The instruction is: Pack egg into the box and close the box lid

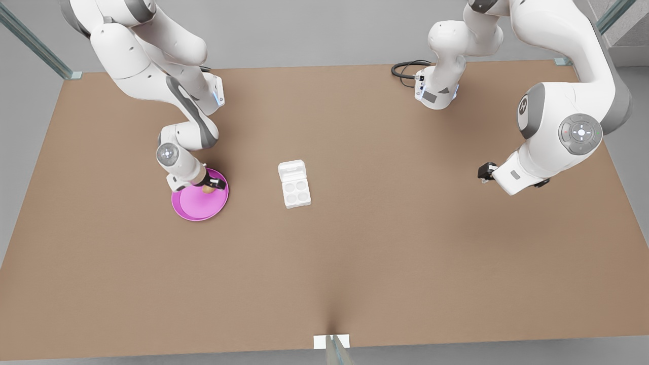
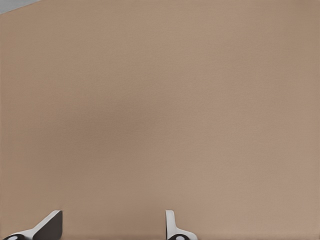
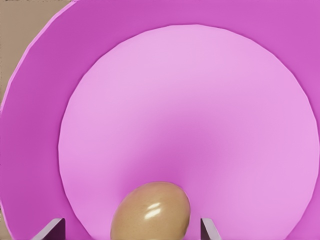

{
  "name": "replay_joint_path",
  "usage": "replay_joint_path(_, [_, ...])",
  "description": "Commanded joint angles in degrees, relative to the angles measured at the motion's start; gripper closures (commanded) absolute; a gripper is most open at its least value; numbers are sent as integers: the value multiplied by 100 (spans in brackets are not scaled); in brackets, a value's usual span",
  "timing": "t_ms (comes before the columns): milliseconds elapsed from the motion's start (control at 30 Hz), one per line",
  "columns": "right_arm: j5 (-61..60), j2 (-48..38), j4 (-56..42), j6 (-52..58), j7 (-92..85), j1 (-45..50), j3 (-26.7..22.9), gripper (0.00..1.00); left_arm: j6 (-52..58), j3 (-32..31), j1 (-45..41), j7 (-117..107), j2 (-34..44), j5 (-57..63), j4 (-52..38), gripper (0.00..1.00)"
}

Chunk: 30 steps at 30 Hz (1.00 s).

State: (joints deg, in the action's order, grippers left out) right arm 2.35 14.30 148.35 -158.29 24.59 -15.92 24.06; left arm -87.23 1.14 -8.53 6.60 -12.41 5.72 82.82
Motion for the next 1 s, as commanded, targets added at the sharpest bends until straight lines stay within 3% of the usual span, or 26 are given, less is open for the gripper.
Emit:
replay_joint_path(0, [-6, 3, -8, -193, 19, 1, 2, 0, 4, 0, 0, -1, -7, 8, -3, 0])
replay_joint_path(500, [-6, 337, -175, -202, 72, -34, -7, 0, -5, 0, 0, -1, -25, 9, -3, 0])
replay_joint_path(533, [2, 337, -175, -194, 28, -95, -7, 10, -5, 0, 0, -1, -25, 0, -3, 0])
replay_joint_path(567, [2, 337, -184, -193, 19, -95, -7, 31, -5, 0, 0, -1, -25, 9, -3, 0])
replay_joint_path(633, [2, 337, -184, -193, 19, -95, 2, 45, -5, 0, 0, -1, -25, 9, -3, 0])
replay_joint_path(800, [2, 337, -219, -193, 19, -95, 2, 57, -5, 0, 0, -1, -33, 8, -3, 0])
replay_joint_path(967, [2, 275, -307, -167, 37, -78, 11, 58, 4, 0, 0, -1, -34, 0, -3, 0])
